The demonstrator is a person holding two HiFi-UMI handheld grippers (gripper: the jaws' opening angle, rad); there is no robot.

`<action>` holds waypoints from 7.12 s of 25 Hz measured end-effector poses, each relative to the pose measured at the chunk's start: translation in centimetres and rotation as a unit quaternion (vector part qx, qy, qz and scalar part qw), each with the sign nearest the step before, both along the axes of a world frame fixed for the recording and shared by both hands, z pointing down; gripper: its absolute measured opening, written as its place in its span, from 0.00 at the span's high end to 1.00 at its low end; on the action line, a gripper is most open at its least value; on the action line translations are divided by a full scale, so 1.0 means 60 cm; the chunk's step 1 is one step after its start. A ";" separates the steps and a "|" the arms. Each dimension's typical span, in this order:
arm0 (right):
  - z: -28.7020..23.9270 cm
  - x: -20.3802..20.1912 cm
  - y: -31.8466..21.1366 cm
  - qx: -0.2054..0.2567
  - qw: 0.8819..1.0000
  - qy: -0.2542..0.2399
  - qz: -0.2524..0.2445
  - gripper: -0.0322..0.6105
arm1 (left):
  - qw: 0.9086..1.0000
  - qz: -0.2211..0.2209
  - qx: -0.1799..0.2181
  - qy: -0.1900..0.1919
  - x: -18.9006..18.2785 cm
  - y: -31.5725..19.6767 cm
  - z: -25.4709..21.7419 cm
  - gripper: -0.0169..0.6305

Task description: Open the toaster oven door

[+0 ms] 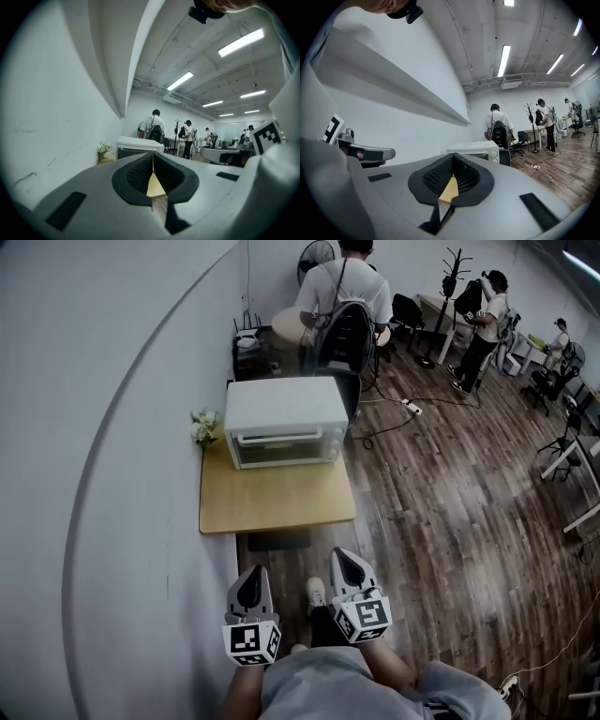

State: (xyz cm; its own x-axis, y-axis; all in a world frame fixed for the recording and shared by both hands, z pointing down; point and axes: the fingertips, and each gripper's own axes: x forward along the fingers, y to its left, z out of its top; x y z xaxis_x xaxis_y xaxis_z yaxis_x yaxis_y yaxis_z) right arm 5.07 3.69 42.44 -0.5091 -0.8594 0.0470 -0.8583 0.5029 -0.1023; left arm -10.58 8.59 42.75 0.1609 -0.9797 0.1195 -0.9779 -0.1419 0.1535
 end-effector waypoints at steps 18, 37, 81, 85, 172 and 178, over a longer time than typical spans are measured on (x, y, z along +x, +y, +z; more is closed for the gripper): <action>-0.006 -0.084 -0.334 0.024 0.987 0.137 -0.081 0.96 | 0.998 -0.034 -0.019 -0.043 -0.060 -0.342 -0.004 0.96; 0.135 -0.130 -0.580 -0.069 0.932 0.307 -0.182 0.85 | 0.970 0.081 -0.124 -0.192 -0.026 -0.617 0.097 0.79; 0.228 -0.165 -0.636 -0.111 0.797 0.516 -0.294 0.80 | 0.818 0.236 -0.278 -0.444 -0.021 -0.703 0.229 0.76; 0.228 -0.162 -0.633 -0.110 0.802 0.512 -0.288 0.81 | 0.824 0.228 -0.272 -0.441 -0.019 -0.698 0.227 0.77; 0.419 -0.079 -0.394 -0.070 0.978 0.193 -0.049 0.94 | 0.988 0.035 -0.093 -0.118 0.000 -0.447 0.412 0.95; 0.466 -0.078 -0.383 -0.079 0.979 0.184 -0.033 0.94 | 0.987 0.037 -0.103 -0.121 0.001 -0.435 0.459 0.95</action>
State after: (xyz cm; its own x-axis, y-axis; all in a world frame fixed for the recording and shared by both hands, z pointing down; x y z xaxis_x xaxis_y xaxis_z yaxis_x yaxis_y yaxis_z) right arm 0.40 -19.31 70.38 -0.4872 -0.7920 0.3679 -0.8178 0.5616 0.1260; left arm -10.52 -17.54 70.28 0.1733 -0.9172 0.3589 -0.9776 -0.2045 -0.0505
